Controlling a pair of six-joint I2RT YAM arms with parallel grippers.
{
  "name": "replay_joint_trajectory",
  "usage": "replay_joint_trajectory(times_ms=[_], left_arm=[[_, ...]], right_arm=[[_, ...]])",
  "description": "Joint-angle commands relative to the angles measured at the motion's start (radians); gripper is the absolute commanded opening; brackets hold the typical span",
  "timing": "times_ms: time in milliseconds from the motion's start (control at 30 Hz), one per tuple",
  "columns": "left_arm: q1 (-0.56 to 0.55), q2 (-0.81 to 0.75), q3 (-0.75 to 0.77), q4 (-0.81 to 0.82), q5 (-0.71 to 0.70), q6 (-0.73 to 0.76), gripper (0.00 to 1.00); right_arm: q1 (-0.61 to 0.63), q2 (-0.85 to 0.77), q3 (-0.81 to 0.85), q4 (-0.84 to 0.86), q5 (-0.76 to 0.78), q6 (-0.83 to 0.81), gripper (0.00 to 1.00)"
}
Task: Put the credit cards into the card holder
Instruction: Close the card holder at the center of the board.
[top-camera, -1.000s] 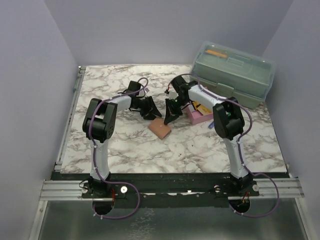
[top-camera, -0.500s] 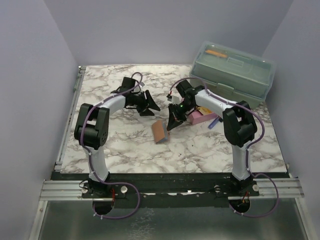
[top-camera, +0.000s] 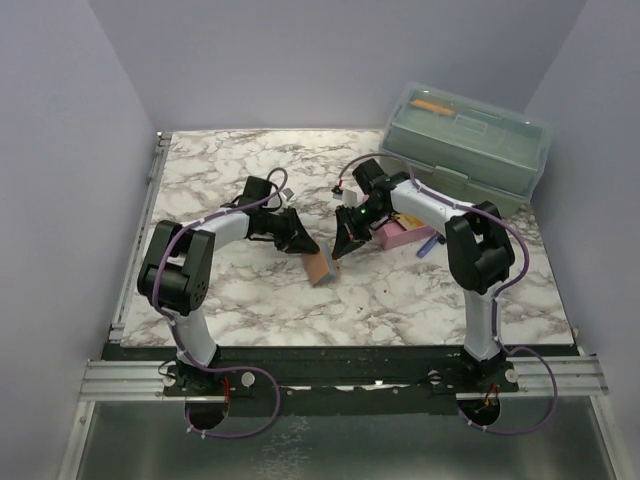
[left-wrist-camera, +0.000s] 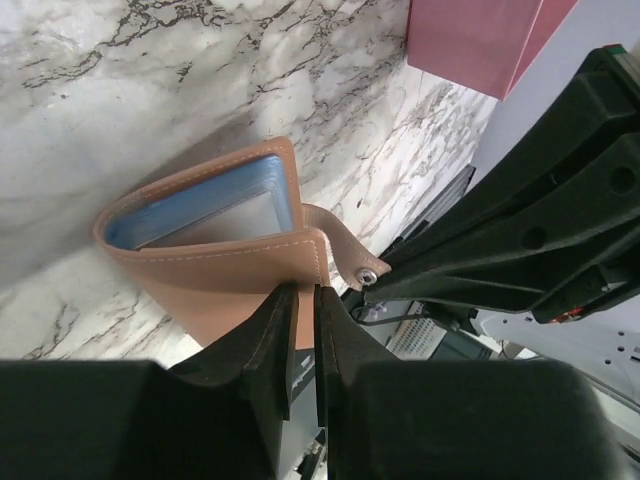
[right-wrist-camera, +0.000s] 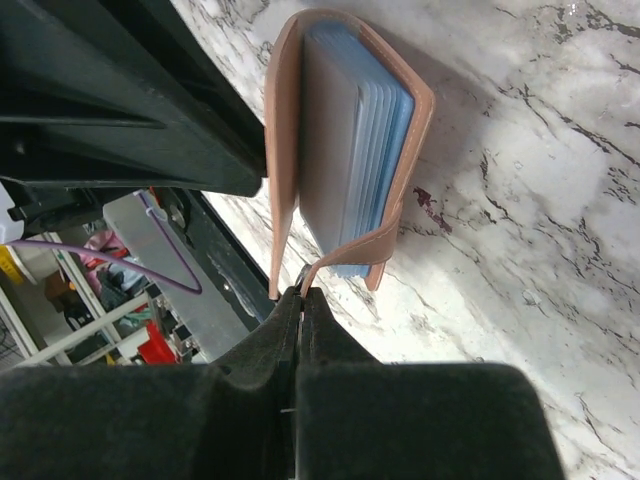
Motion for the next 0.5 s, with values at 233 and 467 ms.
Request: replay_joint_trajectory(times_ms=[233,467], left_arm=[[-0.016,0.128,-0.018,0.121,-0.029,-0.024,0.17],[-0.030,0.161,-0.022,0.150,-0.057,-0.045,0.14]], right_arm=[[0.010,0.020,0.028,-0.006,-0.049,-0.044,0.00],[0.032,0.094,0.105,-0.058,-0.045,-0.043,0.00]])
